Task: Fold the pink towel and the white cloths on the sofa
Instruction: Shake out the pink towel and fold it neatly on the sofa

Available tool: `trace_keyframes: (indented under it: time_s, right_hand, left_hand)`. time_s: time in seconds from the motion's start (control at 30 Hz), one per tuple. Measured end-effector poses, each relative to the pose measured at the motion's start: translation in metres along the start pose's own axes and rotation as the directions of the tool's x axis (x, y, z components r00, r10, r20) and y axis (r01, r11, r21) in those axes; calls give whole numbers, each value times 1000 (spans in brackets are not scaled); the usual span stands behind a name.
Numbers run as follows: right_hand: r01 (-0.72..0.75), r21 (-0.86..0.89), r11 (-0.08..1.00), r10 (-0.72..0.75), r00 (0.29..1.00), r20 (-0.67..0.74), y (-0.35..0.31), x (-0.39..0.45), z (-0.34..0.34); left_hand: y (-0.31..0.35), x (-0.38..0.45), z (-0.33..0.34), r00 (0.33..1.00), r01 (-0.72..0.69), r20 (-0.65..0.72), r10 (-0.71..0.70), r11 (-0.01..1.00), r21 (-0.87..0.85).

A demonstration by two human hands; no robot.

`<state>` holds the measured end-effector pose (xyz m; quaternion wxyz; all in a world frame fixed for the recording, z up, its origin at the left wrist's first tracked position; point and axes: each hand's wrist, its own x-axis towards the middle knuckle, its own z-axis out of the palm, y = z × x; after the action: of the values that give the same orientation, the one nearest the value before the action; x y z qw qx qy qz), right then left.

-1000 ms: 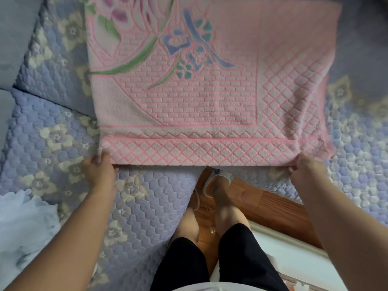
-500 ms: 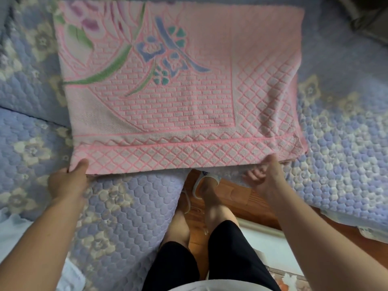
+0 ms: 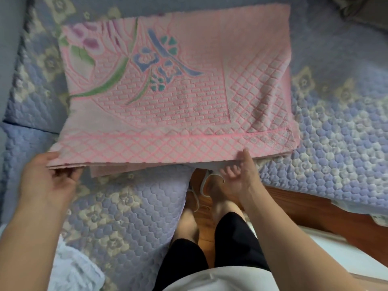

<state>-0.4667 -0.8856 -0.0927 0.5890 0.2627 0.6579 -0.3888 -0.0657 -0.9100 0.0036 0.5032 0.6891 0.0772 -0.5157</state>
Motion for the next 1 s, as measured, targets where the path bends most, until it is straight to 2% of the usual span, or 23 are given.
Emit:
trace_keyframes:
  time_s: [0.03, 0.07, 0.17, 0.23, 0.3, 0.4, 0.47, 0.5, 0.53, 0.63, 0.7, 0.73, 0.77, 0.8, 0.83, 0.9, 0.93, 1.0]
  right_hand:
    - [-41, 6, 999, 41, 999, -15, 8, -5, -4]
    - [-110, 9, 994, 110, 993, 35, 20, -10, -6]
    - [-297, -50, 954, 295, 888, 352, 58, -20, 7]
    - [-322, -8, 947, 283, 820, 497, 73, -30, 29]
    - [-327, 179, 928, 176, 808, 562, 73, -33, 46]
    - [-175, 378, 909, -9, 899, 437, 29, -27, 53]
    - [-8, 409, 912, -131, 942, 311, -17, -16, 34]
    - [42, 417, 908, -159, 955, 251, -42, -12, 19]
    - [62, 418, 906, -179, 952, 247, -65, -9, 3]
    - [241, 180, 954, -263, 958, 111, -126, -2, -28]
    - [263, -59, 963, -264, 965, -10, -154, 5, -38]
    - [300, -283, 911, -329, 943, -58, -166, 8, -42]
    - [334, -502, 798, -423, 903, -71, -177, 13, -45]
    - [385, -673, 632, -550, 834, -38, -184, 15, -54]
    - [422, -753, 505, -628, 778, 15, -189, 17, -59]
    - [447, -802, 396, -673, 735, 77, -186, 19, -65]
    - [431, -791, 434, -640, 766, 66, -184, 20, -65]
    - [317, -717, 620, -430, 903, 27, -181, 23, -62]
  left_hand:
    - [0, -1, 1, 1000, 7, -9, -7, 1000, -21]
    - [1, -5, 5, 999, 31, -28, -32, 999, -38]
    - [6, -11, 9, 996, 45, -76, -50, 997, -60]
    - [6, -14, 9, 993, 47, -109, -53, 997, -57]
    - [7, -15, 8, 990, 44, -131, -49, 998, -38]
    - [5, -15, 3, 991, 31, -131, -28, 999, 22]
    - [0, -13, -4, 991, 32, -131, -21, 997, 77]
    - [-4, -10, -7, 990, 38, -142, -24, 994, 102]
    - [-10, -9, -10, 987, 50, -155, -31, 992, 118]
    - [-28, 0, -16, 983, 98, -170, -74, 985, 143]
    - [-38, 3, -16, 977, 136, -188, -103, 975, 174]
    - [-43, 5, -15, 974, 143, -203, -104, 971, 189]
    - [-47, 6, -13, 971, 145, -218, -102, 971, 191]
    - [-51, 6, -13, 969, 143, -227, -97, 970, 195]
    - [-54, 6, -12, 968, 140, -233, -92, 970, 200]
    - [-58, 7, -11, 968, 139, -236, -86, 966, 218]
    - [-59, 8, -11, 966, 143, -244, -88, 965, 220]
    - [-61, 11, -10, 963, 154, -251, -95, 962, 226]
